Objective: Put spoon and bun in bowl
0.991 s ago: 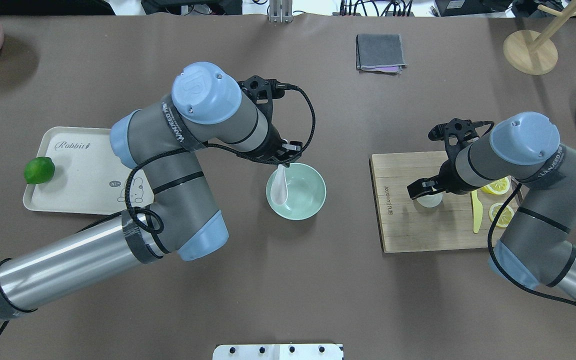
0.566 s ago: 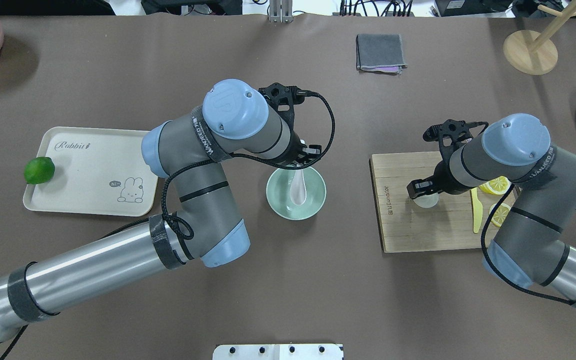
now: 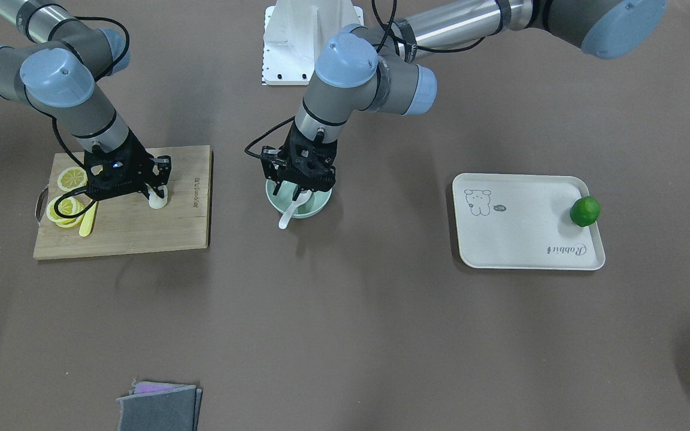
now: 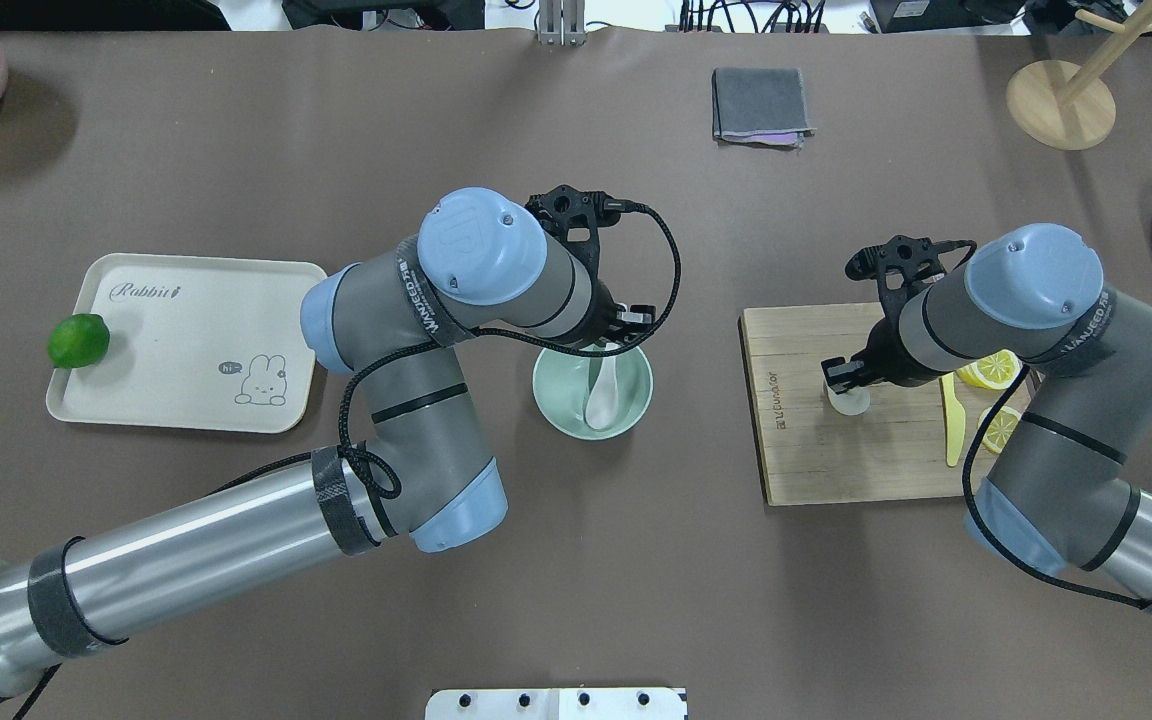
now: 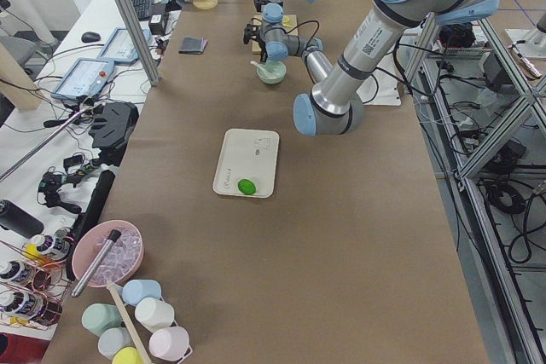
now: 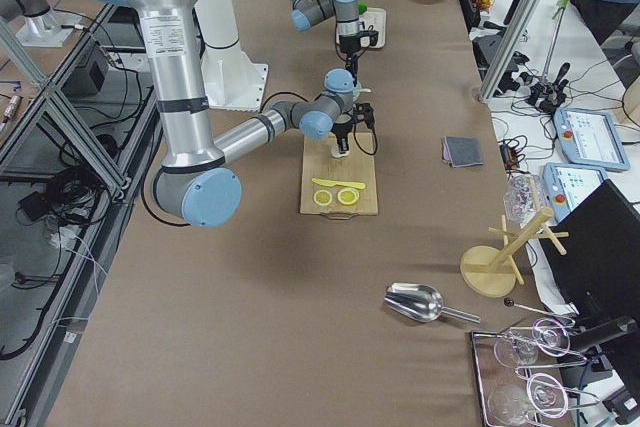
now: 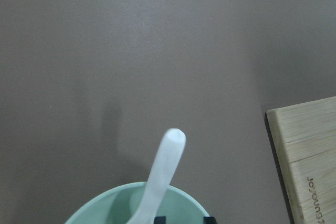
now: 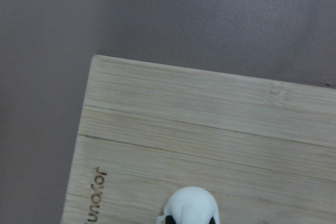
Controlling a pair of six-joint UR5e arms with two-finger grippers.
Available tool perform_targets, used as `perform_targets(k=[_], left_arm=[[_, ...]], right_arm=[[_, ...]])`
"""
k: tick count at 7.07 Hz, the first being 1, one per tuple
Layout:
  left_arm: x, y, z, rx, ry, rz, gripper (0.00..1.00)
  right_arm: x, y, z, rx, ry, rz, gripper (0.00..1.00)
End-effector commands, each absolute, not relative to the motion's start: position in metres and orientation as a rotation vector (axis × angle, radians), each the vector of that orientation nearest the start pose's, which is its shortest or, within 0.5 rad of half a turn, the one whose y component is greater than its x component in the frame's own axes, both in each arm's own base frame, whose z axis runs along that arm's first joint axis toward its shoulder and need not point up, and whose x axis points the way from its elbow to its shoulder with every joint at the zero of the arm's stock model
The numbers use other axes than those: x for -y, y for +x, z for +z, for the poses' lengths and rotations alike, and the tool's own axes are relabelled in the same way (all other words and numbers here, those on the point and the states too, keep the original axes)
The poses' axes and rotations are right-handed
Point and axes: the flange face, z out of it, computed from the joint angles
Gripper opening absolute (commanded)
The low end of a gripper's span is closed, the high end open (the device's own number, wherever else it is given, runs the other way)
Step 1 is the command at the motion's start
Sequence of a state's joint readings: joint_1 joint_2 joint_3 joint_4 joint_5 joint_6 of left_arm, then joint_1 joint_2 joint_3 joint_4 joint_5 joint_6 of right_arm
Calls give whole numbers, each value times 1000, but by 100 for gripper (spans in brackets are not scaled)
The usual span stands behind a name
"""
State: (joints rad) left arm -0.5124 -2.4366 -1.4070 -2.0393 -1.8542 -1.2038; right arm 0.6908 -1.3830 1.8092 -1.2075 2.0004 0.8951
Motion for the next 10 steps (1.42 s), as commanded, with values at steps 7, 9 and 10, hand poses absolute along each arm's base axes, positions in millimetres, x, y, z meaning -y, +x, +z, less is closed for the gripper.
perform_targets(k=[7, 9, 10], left_arm=[[463, 197, 412, -1020, 303, 261, 98], [461, 191, 422, -1008, 298, 254, 98], [460, 190, 425, -1005, 292, 251, 98]], right_arm=[[390, -541, 199, 1100, 189, 121, 0], [393, -552, 199, 1092, 192, 125, 5], [396, -554, 203, 1082, 202, 132, 80]])
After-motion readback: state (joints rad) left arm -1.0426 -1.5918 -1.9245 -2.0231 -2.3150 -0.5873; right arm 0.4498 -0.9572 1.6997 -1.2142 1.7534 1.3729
